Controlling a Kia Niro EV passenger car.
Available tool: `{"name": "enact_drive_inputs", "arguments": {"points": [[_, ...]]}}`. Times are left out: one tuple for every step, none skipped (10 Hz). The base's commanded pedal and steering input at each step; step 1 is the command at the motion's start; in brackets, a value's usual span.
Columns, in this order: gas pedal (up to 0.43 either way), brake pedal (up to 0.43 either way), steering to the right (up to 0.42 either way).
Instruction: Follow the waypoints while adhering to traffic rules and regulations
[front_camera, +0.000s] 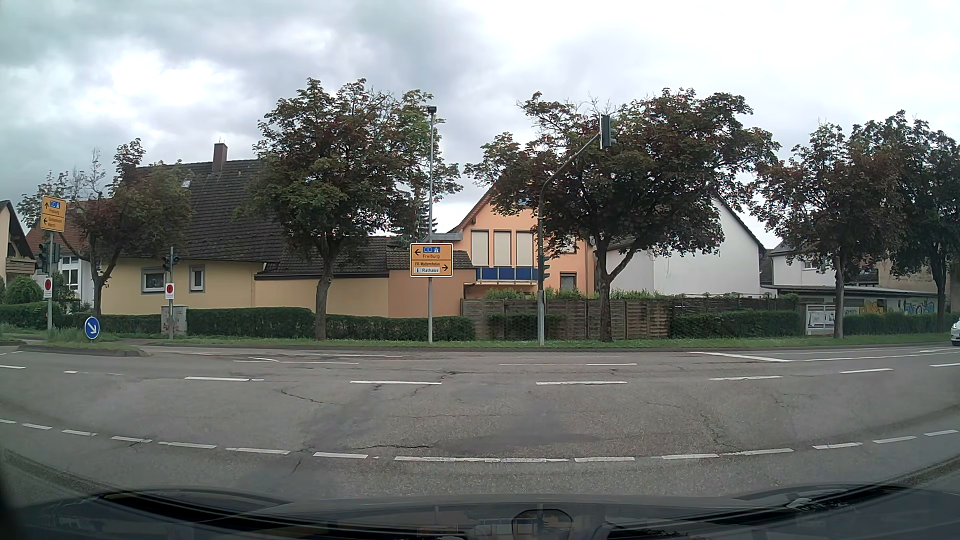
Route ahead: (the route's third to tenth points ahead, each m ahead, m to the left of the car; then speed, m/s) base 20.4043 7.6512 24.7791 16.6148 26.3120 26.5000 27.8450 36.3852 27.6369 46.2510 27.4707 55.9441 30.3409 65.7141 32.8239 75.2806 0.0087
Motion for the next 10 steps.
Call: {"name": "enact_drive_inputs", "arguments": {"points": [[0.000,0.146,-0.015],[0.000,0.146,-0.015],[0.000,0.146,-0.015],[0.000,0.146,-0.015],[0.000,0.140,-0.015],[0.000,0.140,-0.015],[0.000,0.146,-0.015],[0.000,0.146,-0.015],[0.000,0.146,-0.015],[0.000,0.146,-0.015]]}}
